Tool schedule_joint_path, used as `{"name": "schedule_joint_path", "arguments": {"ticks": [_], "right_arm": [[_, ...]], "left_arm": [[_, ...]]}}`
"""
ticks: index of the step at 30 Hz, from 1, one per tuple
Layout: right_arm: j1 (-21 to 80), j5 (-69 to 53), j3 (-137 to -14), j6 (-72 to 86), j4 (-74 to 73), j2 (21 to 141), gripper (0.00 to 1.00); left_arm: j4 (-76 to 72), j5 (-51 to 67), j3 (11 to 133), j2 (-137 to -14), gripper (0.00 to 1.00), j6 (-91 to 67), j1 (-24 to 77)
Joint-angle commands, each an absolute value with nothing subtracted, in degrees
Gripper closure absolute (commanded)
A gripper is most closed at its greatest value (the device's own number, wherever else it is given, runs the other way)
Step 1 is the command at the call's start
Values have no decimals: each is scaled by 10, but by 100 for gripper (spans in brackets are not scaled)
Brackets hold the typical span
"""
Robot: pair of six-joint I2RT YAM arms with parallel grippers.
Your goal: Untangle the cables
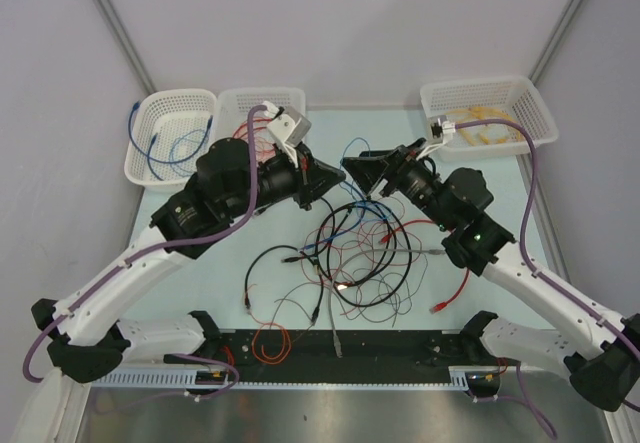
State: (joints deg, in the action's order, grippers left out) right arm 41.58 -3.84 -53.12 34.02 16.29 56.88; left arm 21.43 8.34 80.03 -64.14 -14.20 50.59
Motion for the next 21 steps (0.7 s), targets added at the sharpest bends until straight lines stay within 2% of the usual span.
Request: {"name": "schedule_joint_path", "arguments": {"ticks": [1, 2, 3, 5, 8, 14, 18, 19, 21], "right_arm": [[415, -56, -556, 348, 197, 593, 36], [416, -52, -556, 348, 190, 597, 47], [414, -48, -556, 349, 184, 599, 62], [411, -26, -556, 344, 151, 594, 69], [402, -1, -556, 331, 94, 586, 69], [392, 25, -546, 323, 12, 573, 80], [389, 45, -532, 320, -20, 552, 81], [389, 47, -530, 319, -24, 539, 81], [389, 27, -526, 307, -19, 522, 63]], "left_arm": [[168, 138, 789, -621, 100, -162, 514], [161, 141, 788, -614, 100, -163, 514], [159, 140, 787, -613, 100, -163, 514], [157, 128, 786, -600, 100, -160, 514], [153, 91, 787, -585, 100, -156, 515], [149, 52, 823, -569, 100, -142, 515], [163, 25, 871, -581, 100, -126, 515], [175, 17, 881, -584, 100, -118, 514], [192, 2, 910, -598, 100, -115, 514]]}}
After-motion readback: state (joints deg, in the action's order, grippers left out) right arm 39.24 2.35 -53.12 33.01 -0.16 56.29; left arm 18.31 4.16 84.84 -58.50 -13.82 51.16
